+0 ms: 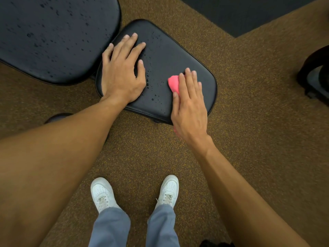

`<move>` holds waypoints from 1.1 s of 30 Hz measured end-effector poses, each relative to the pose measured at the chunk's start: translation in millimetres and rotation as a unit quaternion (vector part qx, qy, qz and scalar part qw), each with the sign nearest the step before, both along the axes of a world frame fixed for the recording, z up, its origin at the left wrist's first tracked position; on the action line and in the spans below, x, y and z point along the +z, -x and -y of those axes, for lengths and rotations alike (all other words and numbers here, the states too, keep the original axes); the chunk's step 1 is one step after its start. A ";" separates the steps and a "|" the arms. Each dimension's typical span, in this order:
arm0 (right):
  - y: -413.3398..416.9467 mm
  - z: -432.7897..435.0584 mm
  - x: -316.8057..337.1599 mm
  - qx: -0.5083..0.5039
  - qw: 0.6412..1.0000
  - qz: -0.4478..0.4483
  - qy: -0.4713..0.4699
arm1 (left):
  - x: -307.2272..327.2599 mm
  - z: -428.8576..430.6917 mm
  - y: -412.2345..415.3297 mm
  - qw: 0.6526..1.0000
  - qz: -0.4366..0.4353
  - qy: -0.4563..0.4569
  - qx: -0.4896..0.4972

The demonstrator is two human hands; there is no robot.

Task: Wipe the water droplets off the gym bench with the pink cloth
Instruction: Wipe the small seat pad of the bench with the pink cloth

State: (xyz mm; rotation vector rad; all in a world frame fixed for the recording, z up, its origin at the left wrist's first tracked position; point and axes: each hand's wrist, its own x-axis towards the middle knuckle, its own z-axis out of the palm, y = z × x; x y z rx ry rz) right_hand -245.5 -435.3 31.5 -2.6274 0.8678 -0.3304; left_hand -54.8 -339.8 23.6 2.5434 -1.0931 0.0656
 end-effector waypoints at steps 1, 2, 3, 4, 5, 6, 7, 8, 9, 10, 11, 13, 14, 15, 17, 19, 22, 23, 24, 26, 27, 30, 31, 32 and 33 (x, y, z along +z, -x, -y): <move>-8.0 -2.4 -0.2 0.003 1.000 -0.001 -0.005 | -0.4 -0.2 0.1 1.000 -0.001 0.002 0.000; -13.7 -5.7 -0.7 0.016 1.000 0.000 -0.009 | -1.1 -0.4 0.1 1.000 -0.001 0.005 -0.002; -16.4 -9.2 -0.5 0.039 0.999 0.001 -0.015 | -1.9 -0.9 -0.4 1.000 -0.002 0.009 -0.003; -15.4 -12.0 0.0 0.071 0.997 0.002 -0.021 | -3.1 -1.1 -0.7 1.000 -0.003 0.015 -0.005; -12.1 -13.7 0.6 0.107 0.994 0.004 -0.027 | -4.0 -1.5 -1.7 1.000 -0.005 0.021 -0.008; -6.4 -13.5 1.5 0.141 0.990 0.006 -0.031 | -4.8 -2.1 -2.5 1.000 -0.008 0.026 -0.010; 0.7 -11.4 2.6 0.167 0.985 0.005 -0.032 | -5.5 -2.6 -3.1 0.999 -0.011 0.033 -0.012; 7.6 -7.8 3.6 0.184 0.982 0.002 -0.031 | -6.0 -3.0 -4.0 0.999 -0.014 0.040 -0.014; 13.8 -3.1 4.7 0.188 0.982 -0.003 -0.029 | -6.6 -3.5 -4.3 0.999 -0.017 0.045 -0.017; 17.5 1.8 5.5 0.181 0.983 -0.007 -0.026 | -7.1 -3.6 -4.6 0.998 -0.019 0.050 -0.019; 17.9 5.7 6.0 0.164 0.986 -0.010 -0.025 | -7.5 -3.8 -4.8 0.998 -0.021 0.053 -0.019; 8.5 8.6 6.9 0.116 0.993 -0.013 -0.025 | -7.5 -4.0 -5.0 0.998 -0.025 0.062 -0.019; 0.5 7.2 7.4 0.095 0.995 -0.012 -0.026 | -7.5 -4.3 -5.1 0.997 -0.029 0.067 -0.019; -7.9 4.9 7.5 0.082 0.996 -0.010 -0.028 | -7.3 -4.7 -5.4 0.997 -0.032 0.071 -0.019; -20.8 -1.2 6.8 0.089 0.995 -0.005 -0.036 | -7.1 -6.0 -6.0 0.996 -0.039 0.078 -0.020; -22.9 -7.9 6.6 0.141 0.989 -0.004 -0.043 | -6.1 -7.5 -7.3 0.996 -0.039 0.078 -0.027; -8.8 -11.8 6.8 0.226 0.974 -0.008 -0.035 | -2.6 -11.6 -11.7 0.996 -0.036 0.063 -0.043; -1.9 -10.1 7.2 0.240 0.970 -0.010 -0.031 | -1.5 -14.3 -13.2 0.997 -0.033 0.057 -0.045; 4.6 -6.8 8.0 0.244 0.969 -0.013 -0.027 | -0.8 -17.4 -13.9 0.997 -0.028 0.052 -0.043; 10.8 1.7 9.2 0.223 0.974 -0.014 -0.024 | -0.5 -23.7 -15.2 0.998 -0.022 0.052 -0.036; 9.1 5.3 9.7 0.199 0.979 -0.012 -0.027 | -1.0 -25.8 -15.2 0.998 -0.022 0.055 -0.033; -15.2 9.7 9.8 0.122 0.992 -0.010 -0.033 | -3.0 -26.7 -14.4 0.998 -0.019 0.063 -0.014; -25.8 9.4 9.6 0.109 0.993 -0.009 -0.036 | -3.5 -26.2 -13.8 0.998 -0.017 0.063 -0.004; -35.3 8.4 8.8 0.104 0.994 -0.007 -0.040 | -4.2 -25.9 -13.1 0.998 -0.015 0.064 0.001; -42.7 6.7 8.3 0.110 0.993 -0.004 -0.045 | -4.5 -25.6 -12.6 0.998 -0.015 0.066 0.003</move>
